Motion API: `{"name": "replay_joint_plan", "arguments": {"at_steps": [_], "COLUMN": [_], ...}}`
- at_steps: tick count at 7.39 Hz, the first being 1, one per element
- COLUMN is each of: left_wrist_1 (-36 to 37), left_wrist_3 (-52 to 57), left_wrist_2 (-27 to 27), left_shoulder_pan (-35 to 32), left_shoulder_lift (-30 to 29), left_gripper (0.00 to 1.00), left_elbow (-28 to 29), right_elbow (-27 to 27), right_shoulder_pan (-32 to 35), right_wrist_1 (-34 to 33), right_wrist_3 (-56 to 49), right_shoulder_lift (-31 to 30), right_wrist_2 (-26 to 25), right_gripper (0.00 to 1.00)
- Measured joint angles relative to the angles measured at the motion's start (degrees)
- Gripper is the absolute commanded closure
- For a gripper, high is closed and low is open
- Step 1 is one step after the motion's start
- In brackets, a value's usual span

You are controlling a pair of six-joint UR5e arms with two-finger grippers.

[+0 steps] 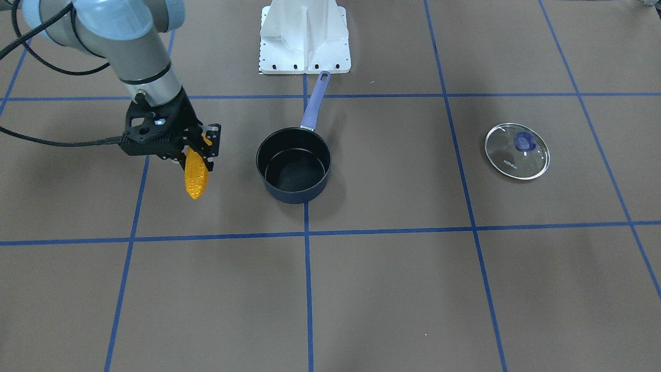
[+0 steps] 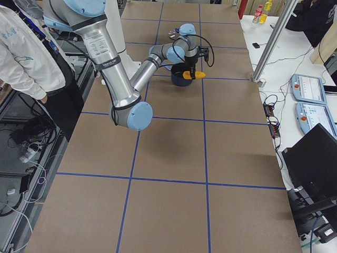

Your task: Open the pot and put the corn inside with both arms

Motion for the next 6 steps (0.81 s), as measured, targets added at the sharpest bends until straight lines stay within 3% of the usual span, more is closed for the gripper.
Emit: {"name": "replay_joint_plan", "arguments": {"at_steps": [5, 6], "left_wrist_1": [-0.32, -0.34], "left_wrist_3": [-0.13, -0.13], "left_wrist_2": [-0.22, -0.22], "left_shoulder_pan": [-0.01, 0.00], "left_shoulder_lift": [1.23, 1.35], "left_gripper": [0.01, 0.01], "left_elbow": [0.28, 0.38], "right_elbow": [-12.10, -13.75], "right_shoulder_pan": [-11.53, -12.73], "right_wrist_1": [-1.31, -1.35], "right_wrist_3": [14.25, 17.94], "right_shoulder_lift": [12.46, 13.30], "right_wrist_2": [-9.46, -10.10], "right_gripper": [1.00, 0.89]}}
